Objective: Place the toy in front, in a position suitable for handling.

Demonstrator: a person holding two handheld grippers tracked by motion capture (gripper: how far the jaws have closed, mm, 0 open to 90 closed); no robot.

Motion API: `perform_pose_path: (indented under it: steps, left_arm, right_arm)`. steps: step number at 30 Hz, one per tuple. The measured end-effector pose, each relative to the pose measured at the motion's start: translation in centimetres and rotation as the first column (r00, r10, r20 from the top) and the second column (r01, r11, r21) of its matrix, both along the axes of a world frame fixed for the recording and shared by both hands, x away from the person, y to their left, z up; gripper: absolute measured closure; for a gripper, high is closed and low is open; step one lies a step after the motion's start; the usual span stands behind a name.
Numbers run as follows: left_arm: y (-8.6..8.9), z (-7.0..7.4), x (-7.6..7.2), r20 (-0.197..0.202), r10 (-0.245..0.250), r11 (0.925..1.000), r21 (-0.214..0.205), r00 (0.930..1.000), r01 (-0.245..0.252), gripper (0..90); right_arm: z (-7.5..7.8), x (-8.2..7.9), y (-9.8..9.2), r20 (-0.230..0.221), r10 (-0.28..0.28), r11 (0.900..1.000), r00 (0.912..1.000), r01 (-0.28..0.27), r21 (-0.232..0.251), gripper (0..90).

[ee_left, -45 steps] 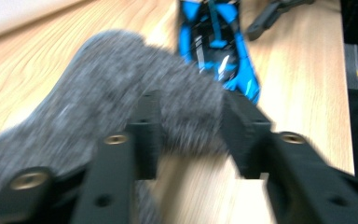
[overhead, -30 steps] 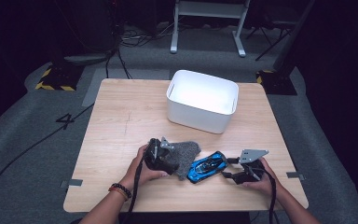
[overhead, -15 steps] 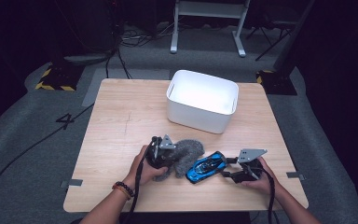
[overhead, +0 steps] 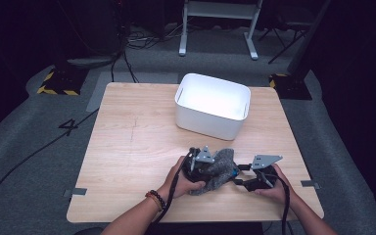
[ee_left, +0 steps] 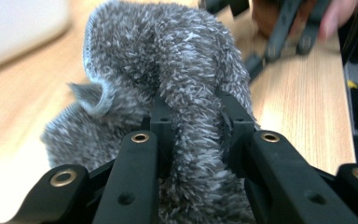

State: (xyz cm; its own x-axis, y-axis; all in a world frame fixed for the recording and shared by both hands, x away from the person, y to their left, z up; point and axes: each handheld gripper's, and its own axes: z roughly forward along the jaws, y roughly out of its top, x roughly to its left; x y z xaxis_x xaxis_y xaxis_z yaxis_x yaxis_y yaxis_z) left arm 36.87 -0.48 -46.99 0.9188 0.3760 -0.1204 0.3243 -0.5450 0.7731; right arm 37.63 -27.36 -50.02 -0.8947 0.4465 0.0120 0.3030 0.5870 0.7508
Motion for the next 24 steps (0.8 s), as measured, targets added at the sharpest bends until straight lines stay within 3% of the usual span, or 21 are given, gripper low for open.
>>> perform_pose_path:
  steps: [2,5,7,8,11,13,14,15,19,24]
  left_arm:
    - [-0.1,-0.1,-0.1,0.008,0.001,1.0,0.004,1.0,-0.001,72.0]
    - [0.4,0.2,-0.4,0.018,-0.008,0.9989,0.046,0.9998,0.007,71.8]
    - [0.7,0.3,-0.4,0.014,-0.011,0.9988,0.047,0.9998,0.011,71.4]
    - [1.1,0.2,-0.2,0.001,-0.017,0.9988,0.045,0.9998,0.017,71.1]
    - [1.3,0.1,-0.2,0.005,-0.022,0.9983,0.054,0.9998,0.021,70.8]
    - [1.3,0.0,-0.2,0.011,-0.024,0.9983,0.054,0.9996,0.024,70.8]
    - [1.3,0.0,-0.3,0.017,-0.03,0.9978,0.06,0.9994,0.029,70.7]
    - [1.3,0.0,-0.3,0.017,-0.03,0.9978,0.06,0.9994,0.029,70.7]
    - [1.4,0.1,-0.5,0.029,-0.035,0.9967,0.075,0.999,0.033,70.7]
    - [1.9,0.5,-1.4,0.045,-0.055,0.9916,0.12,0.9975,0.049,71.3]
  right_arm:
    - [0.3,0.0,-0.4,0.004,0.002,1.0,1.0,-0.002,-0.005,39.3]
    - [0.9,0.1,-0.9,0.014,0.0,0.9997,0.9999,-0.001,0.025,41.9]
    - [1.3,0.2,-1.1,0.016,-0.007,0.9992,0.9998,0.006,0.039,42.8]
    - [1.9,0.4,-1.5,0.008,-0.043,0.9949,0.9991,0.042,0.092,44.3]
    - [2.5,0.8,-1.5,-0.021,-0.069,0.9875,0.9974,0.072,0.14,44.2]
    - [2.6,0.8,-1.2,-0.022,-0.065,0.9878,0.9976,0.068,0.14,44.2]
    - [2.8,1.1,-0.3,-0.009,-0.074,0.9918,0.9972,0.074,0.104,44.5]
    - [2.8,1.1,-0.3,-0.009,-0.074,0.9918,0.9972,0.074,0.104,44.5]
    - [1.9,2.0,1.5,-0.05,-0.048,0.9976,0.9976,0.051,0.048,47.8]
    - [1.6,2.2,1.6,-0.083,-0.063,0.996,0.9945,0.068,0.058,53.8]
